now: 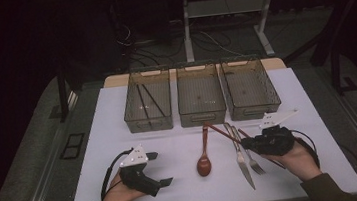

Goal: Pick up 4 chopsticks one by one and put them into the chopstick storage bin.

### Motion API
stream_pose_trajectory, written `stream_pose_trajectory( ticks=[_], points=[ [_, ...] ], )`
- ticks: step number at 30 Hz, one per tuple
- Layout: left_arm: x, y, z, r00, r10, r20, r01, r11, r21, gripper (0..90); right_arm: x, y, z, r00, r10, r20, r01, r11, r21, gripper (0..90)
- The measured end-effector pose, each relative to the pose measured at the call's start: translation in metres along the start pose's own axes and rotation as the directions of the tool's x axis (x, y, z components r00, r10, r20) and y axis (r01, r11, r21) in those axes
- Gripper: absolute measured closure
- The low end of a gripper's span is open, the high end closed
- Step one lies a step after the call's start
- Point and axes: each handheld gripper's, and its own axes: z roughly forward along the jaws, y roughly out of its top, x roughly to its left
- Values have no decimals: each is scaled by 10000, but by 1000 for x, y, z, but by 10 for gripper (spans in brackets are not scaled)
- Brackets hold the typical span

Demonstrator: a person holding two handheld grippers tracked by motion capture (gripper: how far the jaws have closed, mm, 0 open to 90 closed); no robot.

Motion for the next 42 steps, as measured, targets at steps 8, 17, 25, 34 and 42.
stream_pose_trajectory(
  ticks=[8, 17, 25, 34, 42],
  points=[
    [0, 0, 0, 10000, -70, -8, 70, 10000, -18, 0, 6, 21, 12, 9998, -107, -153, 103, 9996, -251, 845],
    [0, 0, 0, 10000, -8, 37, 8, 10000, -80, 0, 8, 43, 29, 9999, -87, -63, 86, 9998, -157, 845],
    [0, 0, 0, 10000, -84, 11, 84, 9999, -108, 0, 10, 63, 36, 9999, 75, -77, -77, 9996, -267, 845],
    [0, 0, 0, 10000, -47, 5, 47, 9999, -130, 0, 9, 82, 46, 10000, -6, -26, 6, 9998, -192, 845],
    [-1, 0, -1, 10000, -27, -3, 27, 9999, -168, 0, 8, 107, 54, 9999, -17, 120, 18, 9999, -99, 845]
  ],
)
